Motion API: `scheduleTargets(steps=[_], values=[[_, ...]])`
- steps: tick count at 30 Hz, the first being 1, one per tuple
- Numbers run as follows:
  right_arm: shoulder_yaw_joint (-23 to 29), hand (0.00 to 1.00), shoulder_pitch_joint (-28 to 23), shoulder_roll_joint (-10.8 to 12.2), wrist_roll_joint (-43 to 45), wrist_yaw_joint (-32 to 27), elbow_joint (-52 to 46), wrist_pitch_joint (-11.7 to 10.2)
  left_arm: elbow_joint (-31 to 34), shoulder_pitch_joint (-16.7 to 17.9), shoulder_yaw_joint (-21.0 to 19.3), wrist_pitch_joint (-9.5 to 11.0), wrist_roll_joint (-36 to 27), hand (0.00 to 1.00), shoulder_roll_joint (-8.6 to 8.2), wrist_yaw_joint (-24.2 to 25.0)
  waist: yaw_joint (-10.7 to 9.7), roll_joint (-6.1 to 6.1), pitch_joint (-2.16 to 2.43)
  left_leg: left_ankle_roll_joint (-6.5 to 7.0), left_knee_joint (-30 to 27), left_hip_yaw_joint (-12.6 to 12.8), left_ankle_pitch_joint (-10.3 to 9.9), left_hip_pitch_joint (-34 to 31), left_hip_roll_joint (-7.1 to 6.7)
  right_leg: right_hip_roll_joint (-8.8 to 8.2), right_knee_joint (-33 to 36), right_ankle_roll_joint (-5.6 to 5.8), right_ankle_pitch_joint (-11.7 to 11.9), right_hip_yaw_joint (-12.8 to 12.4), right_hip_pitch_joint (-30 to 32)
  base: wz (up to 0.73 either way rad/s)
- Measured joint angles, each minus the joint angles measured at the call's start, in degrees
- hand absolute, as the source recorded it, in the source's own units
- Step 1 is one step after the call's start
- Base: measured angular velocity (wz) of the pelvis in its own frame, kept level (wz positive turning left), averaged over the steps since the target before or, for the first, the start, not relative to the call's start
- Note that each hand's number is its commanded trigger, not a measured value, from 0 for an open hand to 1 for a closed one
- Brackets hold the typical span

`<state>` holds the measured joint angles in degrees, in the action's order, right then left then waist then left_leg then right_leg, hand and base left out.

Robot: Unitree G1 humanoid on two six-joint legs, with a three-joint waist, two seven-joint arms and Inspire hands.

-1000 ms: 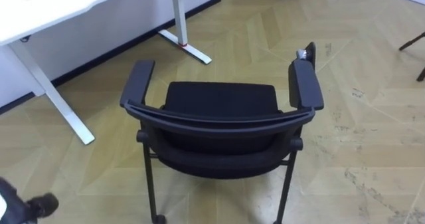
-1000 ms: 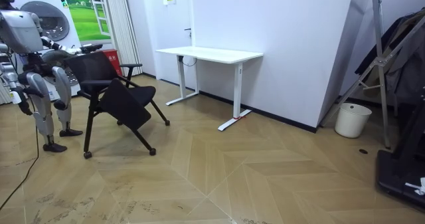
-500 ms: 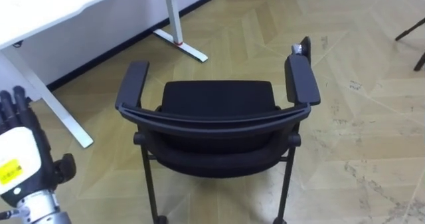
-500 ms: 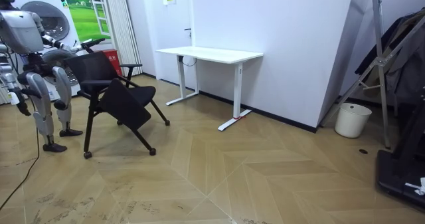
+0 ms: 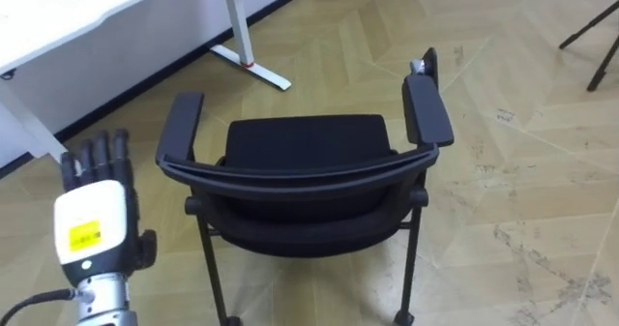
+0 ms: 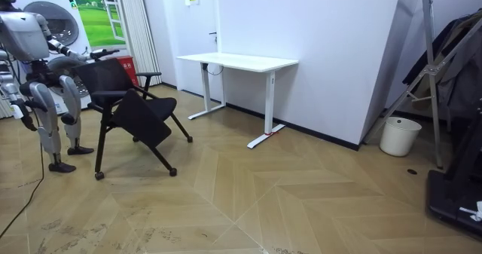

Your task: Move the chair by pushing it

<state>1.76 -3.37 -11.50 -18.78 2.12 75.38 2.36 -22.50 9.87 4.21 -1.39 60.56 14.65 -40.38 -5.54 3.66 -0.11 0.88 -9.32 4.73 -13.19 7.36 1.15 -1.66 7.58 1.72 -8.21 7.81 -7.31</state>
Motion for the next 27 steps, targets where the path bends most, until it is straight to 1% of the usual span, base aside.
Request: scheduleTargets(steps=[4, 8, 11, 16, 21, 27], values=[[-0.02, 0.0, 0.07, 0.11, 1.17, 0.55, 0.08, -1.18, 0.0, 0.0, 0.57, 0.25, 0.55, 0.0, 0.0, 1.6, -0.44, -0.3, -0.22, 0.0, 0.06, 0.01, 0.0, 0.02, 0.01, 0.01, -0.02, 0.0, 0.0, -0.04, 0.03, 0.0], [-0.51, 0.0, 0.05, 0.11, 1.28, 0.61, 0.09, -1.66, 0.0, 0.0, 1.69, 0.3, 2.19, 0.0, 0.0, 2.47, -0.46, -0.39, -0.28, 0.0, 0.14, 0.38, 0.0, -0.02, 0.01, 0.02, -0.02, 0.0, 0.0, -0.13, 0.17, -0.01], [-0.52, 0.0, 0.08, 0.11, 1.29, 1.21, 0.09, -1.95, 0.0, 0.0, 2.82, 0.63, 2.82, 0.0, 0.01, 2.89, -0.4, -0.38, -0.27, 0.0, 0.23, 0.76, 0.0, -0.11, 0.03, 0.08, -0.03, 0.0, 0.0, -0.58, 0.45, -0.07], [-0.52, 0.0, 0.06, 0.11, 1.29, 1.79, 0.09, -2.29, 0.0, 0.0, 2.84, 1.0, 4.26, 0.0, 0.01, 3.07, -0.47, -0.39, -0.24, 0.0, 0.24, 1.21, 0.0, -0.1, 0.04, 0.1, -0.03, 0.0, 0.0, -0.96, 0.61, -0.04], [-0.55, 0.0, 0.05, 0.12, 1.3, 1.83, 0.1, -2.3, 0.0, -0.01, 2.85, 1.08, 4.29, 0.0, 0.01, 3.07, -0.59, -0.55, -0.12, 0.0, 0.17, 1.43, 0.0, -0.07, 0.04, 0.11, -0.02, 0.0, 0.0, -1.26, 0.64, -0.02], [-0.54, 0.0, 0.05, 0.12, 1.25, 1.82, 0.1, -2.35, 0.0, -0.02, 2.94, 1.2, 4.3, 0.0, 0.0, 3.07, -0.65, -0.37, -0.01, 0.0, 0.19, 2.17, 0.0, 0.19, 0.06, 0.12, 0.0, -0.01, 0.0, -1.74, 0.66, -0.05]])
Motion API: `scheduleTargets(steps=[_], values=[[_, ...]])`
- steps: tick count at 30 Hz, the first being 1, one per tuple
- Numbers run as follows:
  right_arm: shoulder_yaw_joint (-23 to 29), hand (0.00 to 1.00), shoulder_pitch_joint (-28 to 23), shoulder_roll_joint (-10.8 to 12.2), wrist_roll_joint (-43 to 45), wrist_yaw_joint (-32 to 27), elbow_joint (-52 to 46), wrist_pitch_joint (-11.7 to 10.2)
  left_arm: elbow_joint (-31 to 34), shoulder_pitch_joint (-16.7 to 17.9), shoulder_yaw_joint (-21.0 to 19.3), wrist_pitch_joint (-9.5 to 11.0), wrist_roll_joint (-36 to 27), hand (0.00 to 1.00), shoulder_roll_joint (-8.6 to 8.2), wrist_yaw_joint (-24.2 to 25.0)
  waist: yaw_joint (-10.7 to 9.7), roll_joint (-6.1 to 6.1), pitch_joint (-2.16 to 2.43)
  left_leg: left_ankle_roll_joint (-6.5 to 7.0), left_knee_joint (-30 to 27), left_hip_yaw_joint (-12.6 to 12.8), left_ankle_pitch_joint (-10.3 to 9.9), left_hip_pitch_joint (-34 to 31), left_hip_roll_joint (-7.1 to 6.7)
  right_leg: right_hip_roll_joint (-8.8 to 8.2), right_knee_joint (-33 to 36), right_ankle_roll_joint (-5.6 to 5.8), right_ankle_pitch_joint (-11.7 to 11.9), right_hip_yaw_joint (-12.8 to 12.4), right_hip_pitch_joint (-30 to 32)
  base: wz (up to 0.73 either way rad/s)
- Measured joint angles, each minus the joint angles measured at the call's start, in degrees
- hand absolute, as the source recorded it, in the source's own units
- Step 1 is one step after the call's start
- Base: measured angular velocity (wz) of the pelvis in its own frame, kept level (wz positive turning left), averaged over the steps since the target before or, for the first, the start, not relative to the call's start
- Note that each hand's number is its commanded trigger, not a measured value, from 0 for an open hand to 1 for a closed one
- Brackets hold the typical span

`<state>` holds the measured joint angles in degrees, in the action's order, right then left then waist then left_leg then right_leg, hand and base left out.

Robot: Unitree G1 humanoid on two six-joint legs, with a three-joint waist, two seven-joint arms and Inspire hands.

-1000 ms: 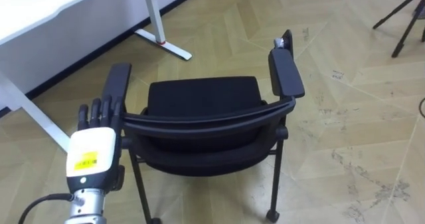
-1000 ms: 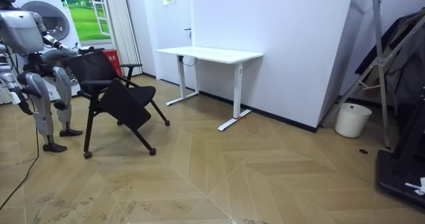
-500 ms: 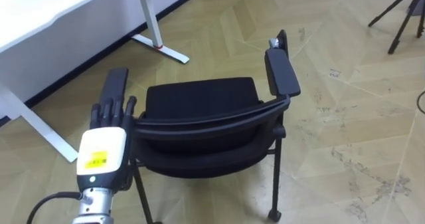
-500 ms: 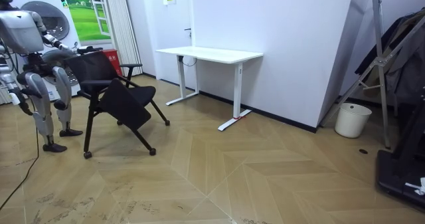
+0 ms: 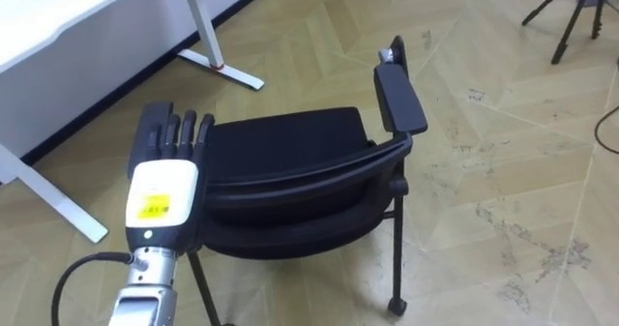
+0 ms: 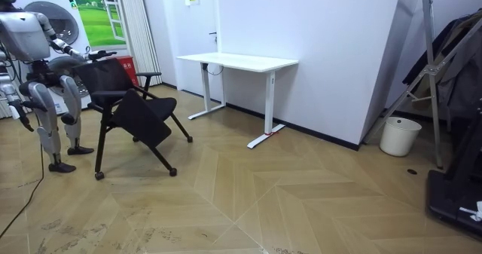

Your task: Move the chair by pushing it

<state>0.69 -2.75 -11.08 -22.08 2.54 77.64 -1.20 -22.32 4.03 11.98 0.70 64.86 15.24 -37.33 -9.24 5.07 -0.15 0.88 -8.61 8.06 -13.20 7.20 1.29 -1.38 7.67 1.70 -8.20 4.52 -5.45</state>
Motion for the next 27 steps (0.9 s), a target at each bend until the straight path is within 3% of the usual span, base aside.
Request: scheduleTargets(steps=[11, 14, 20, 26, 27], values=[[0.12, 0.0, -0.11, -0.07, 0.02, 0.17, -0.06, 0.05, -1.3, 0.0, 0.36, -1.64, 0.94, 0.0, 0.44, 1.02, -0.39, 0.14, -0.04, 0.0, 0.02, 0.26, 0.0, -0.03, 0.01, 0.06, 0.04, -0.01, 0.01, -0.4, 0.21, 0.0], [0.13, 0.0, -0.08, -0.08, 0.02, 0.21, -0.1, 0.05, -1.37, 0.0, 1.36, -2.14, 1.06, 0.0, 1.21, 1.88, -0.59, 0.17, -0.02, 0.0, 0.0, 0.4, 0.0, -0.47, 0.02, 0.09, 0.07, -0.05, 0.04, -0.64, 0.7, -0.03], [0.12, 0.0, -0.3, -0.2, 0.35, 1.4, -0.29, 0.05, -2.58, 0.08, 1.82, -2.09, 1.01, 0.01, 1.26, 1.87, -0.4, -0.44, -0.3, 0.0, 0.16, 1.16, 0.0, -0.02, 0.07, 0.23, 0.09, -0.05, 0.04, -1.56, 0.67, -0.06], [0.32, 0.0, -0.17, -0.2, 0.27, 1.43, -0.21, 0.96, -3.42, 0.07, 1.82, -2.79, 0.91, 0.04, 1.02, 1.67, -0.46, -0.54, -0.06, 0.0, 0.56, 1.51, 0.0, 0.43, 0.15, 0.44, 0.09, -0.07, 0.05, -2.12, 0.62, -0.03], [0.56, 0.0, -0.22, -0.21, 0.09, 1.47, -0.15, 1.27, -3.54, 0.07, 1.87, -2.92, 0.71, 0.11, 0.9, 1.78, -0.46, -0.46, 0.11, 0.0, 0.7, 1.5, 0.0, 0.55, 0.14, 0.46, 0.1, -0.08, 0.06, -2.27, 0.6, -0.07]])
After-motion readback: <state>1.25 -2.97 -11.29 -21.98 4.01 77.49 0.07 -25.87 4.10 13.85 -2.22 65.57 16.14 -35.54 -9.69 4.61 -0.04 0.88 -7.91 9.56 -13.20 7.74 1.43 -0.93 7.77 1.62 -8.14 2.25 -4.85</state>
